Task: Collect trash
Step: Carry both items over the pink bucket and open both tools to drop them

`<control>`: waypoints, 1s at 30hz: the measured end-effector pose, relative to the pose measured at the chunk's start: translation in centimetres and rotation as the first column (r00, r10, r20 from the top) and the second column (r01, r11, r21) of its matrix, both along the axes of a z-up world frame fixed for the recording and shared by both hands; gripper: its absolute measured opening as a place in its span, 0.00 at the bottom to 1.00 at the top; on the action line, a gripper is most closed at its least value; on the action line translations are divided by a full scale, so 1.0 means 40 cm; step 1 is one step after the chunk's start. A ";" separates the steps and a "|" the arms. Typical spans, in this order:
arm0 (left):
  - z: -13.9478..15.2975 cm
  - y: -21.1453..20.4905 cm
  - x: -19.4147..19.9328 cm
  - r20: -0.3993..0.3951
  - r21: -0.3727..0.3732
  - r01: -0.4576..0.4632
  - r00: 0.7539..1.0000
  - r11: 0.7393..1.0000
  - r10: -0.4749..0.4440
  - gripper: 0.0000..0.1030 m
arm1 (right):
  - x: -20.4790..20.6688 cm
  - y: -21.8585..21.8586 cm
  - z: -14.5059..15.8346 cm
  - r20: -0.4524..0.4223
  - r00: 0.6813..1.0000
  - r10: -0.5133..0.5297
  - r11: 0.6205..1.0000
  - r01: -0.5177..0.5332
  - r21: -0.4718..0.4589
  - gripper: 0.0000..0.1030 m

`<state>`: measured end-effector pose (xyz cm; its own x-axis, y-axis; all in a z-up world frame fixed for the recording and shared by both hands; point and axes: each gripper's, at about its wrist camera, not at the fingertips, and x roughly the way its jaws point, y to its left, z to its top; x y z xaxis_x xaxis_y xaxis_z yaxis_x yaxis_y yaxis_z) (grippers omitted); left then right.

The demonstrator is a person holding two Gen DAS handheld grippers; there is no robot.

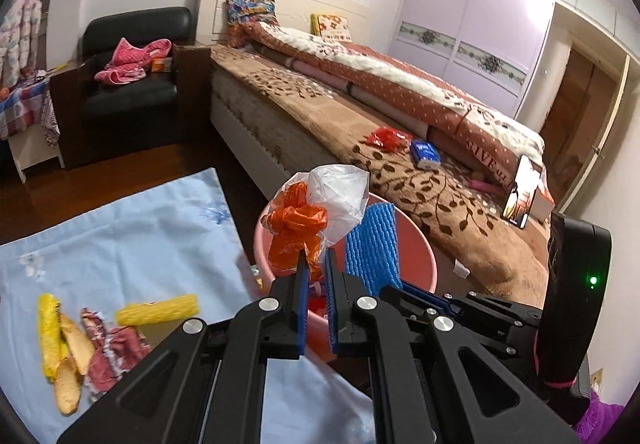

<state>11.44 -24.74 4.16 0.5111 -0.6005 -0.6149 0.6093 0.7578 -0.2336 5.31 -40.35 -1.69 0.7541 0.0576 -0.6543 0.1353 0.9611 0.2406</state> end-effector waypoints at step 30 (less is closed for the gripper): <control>-0.082 -0.059 0.032 -0.047 0.054 -0.010 0.999 0.999 0.012 0.44 | 0.025 -0.075 -0.082 -0.083 0.995 -0.055 0.992 0.064 0.105 0.34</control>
<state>12.74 -27.11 0.88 0.4868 -0.5606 -0.6699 0.5900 0.7765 -0.2212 6.33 -43.34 -4.99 0.7040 0.0871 -0.7049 0.2145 0.9201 0.3279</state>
